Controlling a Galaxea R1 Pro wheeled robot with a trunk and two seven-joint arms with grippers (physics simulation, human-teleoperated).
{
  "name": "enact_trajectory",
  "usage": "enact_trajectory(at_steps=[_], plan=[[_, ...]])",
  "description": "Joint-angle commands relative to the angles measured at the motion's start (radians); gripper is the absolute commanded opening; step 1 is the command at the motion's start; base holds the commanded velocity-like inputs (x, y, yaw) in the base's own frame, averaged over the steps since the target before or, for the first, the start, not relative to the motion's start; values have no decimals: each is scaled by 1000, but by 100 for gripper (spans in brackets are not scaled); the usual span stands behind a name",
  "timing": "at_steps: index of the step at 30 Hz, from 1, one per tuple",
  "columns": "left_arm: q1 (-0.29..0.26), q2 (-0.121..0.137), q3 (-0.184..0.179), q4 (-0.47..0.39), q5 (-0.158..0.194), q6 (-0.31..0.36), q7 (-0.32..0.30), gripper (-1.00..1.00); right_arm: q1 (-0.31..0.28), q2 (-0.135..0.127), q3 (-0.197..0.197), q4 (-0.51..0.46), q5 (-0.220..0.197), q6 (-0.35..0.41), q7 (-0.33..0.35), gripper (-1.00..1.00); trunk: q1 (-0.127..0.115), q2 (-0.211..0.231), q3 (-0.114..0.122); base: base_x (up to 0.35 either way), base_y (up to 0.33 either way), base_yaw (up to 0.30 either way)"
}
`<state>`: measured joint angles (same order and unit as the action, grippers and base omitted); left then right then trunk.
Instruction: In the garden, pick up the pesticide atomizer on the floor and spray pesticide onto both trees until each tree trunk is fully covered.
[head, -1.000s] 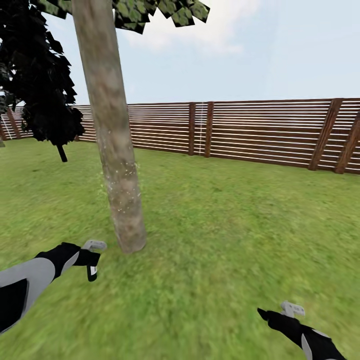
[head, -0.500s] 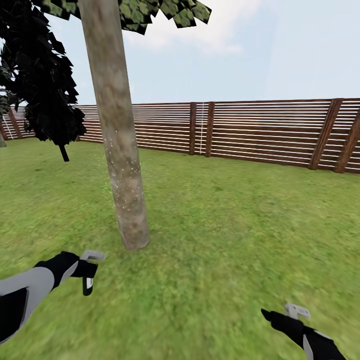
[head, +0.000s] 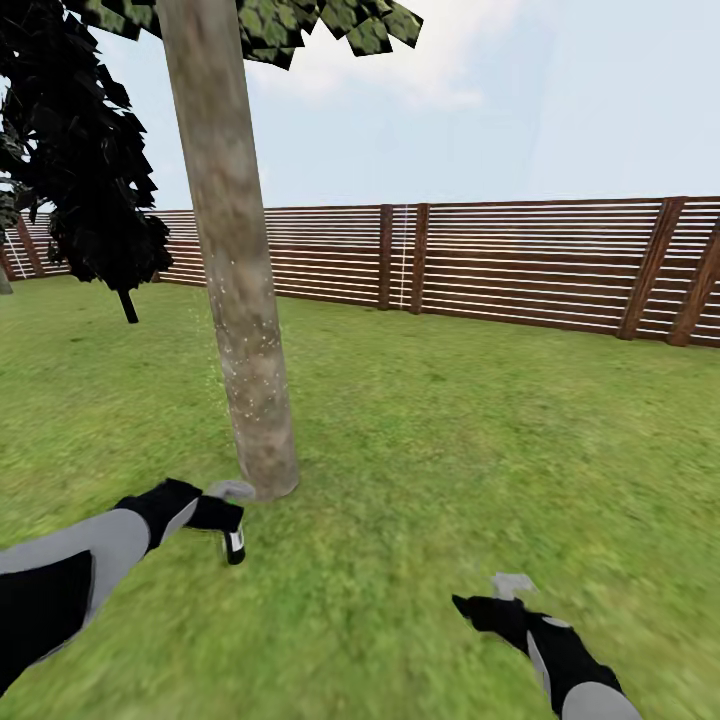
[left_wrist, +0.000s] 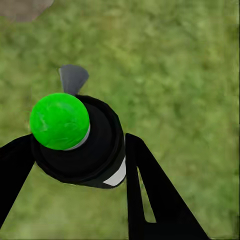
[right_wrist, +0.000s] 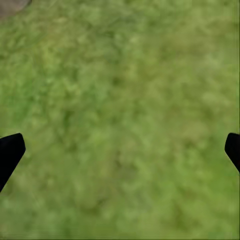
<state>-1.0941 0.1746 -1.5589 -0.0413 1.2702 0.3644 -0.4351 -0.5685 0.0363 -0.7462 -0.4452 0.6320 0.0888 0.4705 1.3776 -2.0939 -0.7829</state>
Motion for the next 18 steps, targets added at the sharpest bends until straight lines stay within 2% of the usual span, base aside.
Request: enact_trajectory(at_steps=[1,2,3,4,5,6,9,11,13,14,16,17,18], plan=[[-8,-21,-13,1,-53,-3,-58,-100,-14,15,6,0,2,0,1,100,0,0,0,0,0,0],[-23,-35,-13,1,-106,-5,-109,-100,-22,26,26,0,2,0,3,100,0,0,0,0,0,0],[-34,-41,-13,1,-138,-7,-133,-100,-34,31,49,0,1,0,4,100,0,0,0,0,0,0],[-45,-53,-12,0,-170,-22,-163,-100,-70,42,94,1,1,0,10,100,0,0,0,0,0,0],[-52,-72,-12,0,-192,-43,-215,-100,-99,56,132,2,0,2,56,100,0,0,0,0,0,0],[-54,-83,-13,0,-212,-56,-269,-100,-124,63,145,2,-1,27,122,100,0,0,0,0,0,0],[-56,-110,-13,0,-288,-108,-362,-100,-185,70,157,1,-1,83,341,100,0,0,0,0,0,0],[-56,-119,-12,0,-359,-136,-453,-100,-231,71,159,1,-1,90,440,100,0,0,0,0,0,0],[-56,-128,-12,0,-424,-207,-529,-100,-257,71,160,1,-1,92,530,100,0,0,0,0,0,0],[-56,-135,-12,0,-455,-231,-588,-100,-271,71,160,0,-1,91,580,100,0,0,0,0,0,0],[-56,-142,-12,0,-474,-254,-632,-100,-279,71,161,0,-1,91,641,100,0,0,0,0,0,0],[-56,-146,-12,0,-477,-258,-640,-100,-280,71,162,0,-1,91,653,-100,0,0,0,0,0,0],[-56,-151,-13,0,-484,-262,-654,-100,-282,71,162,0,-1,91,663,-100,0,0,0,0,0,0]])
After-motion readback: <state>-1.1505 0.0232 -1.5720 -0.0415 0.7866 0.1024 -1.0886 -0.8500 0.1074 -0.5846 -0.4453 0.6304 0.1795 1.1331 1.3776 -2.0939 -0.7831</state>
